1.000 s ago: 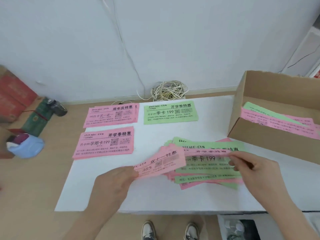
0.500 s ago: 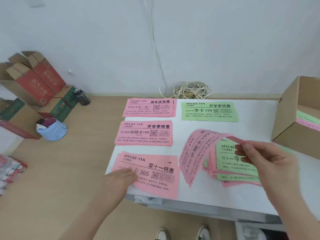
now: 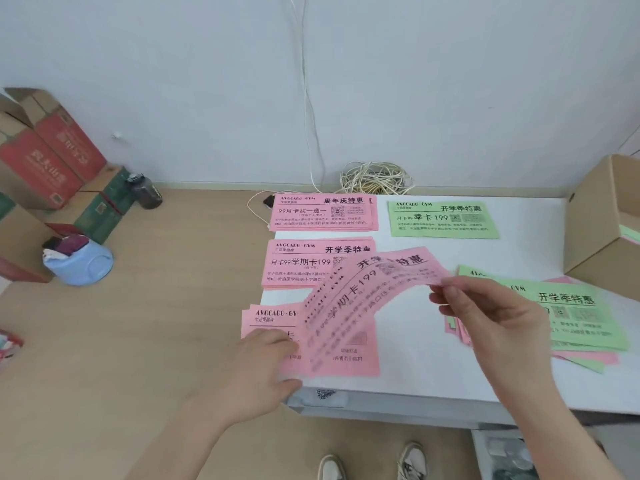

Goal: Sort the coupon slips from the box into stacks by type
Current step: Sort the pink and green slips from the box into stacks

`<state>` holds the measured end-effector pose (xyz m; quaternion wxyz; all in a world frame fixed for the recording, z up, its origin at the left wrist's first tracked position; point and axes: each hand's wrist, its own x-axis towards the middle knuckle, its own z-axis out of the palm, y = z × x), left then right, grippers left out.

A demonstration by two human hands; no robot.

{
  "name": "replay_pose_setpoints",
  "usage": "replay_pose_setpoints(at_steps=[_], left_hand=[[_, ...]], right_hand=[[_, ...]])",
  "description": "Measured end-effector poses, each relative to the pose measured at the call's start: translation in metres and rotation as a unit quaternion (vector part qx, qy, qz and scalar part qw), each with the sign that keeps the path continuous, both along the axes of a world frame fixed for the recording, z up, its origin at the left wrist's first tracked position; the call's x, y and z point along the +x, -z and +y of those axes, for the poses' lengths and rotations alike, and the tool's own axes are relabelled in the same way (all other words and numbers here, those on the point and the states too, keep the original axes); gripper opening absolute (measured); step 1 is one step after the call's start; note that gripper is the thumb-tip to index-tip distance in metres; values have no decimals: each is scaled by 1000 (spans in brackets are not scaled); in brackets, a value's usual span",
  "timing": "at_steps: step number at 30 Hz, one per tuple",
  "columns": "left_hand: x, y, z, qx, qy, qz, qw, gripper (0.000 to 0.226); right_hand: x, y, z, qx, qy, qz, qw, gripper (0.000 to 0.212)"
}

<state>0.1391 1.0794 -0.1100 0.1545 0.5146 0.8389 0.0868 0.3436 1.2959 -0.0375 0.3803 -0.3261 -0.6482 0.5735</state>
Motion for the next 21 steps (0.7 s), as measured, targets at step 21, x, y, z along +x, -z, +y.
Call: replay_pose_setpoints(at_steps=[21], left_hand=[[-21,24,16,218,-391,-188,874,55]], right_hand=[[15,69,-5,-38,13,-277,960,23]])
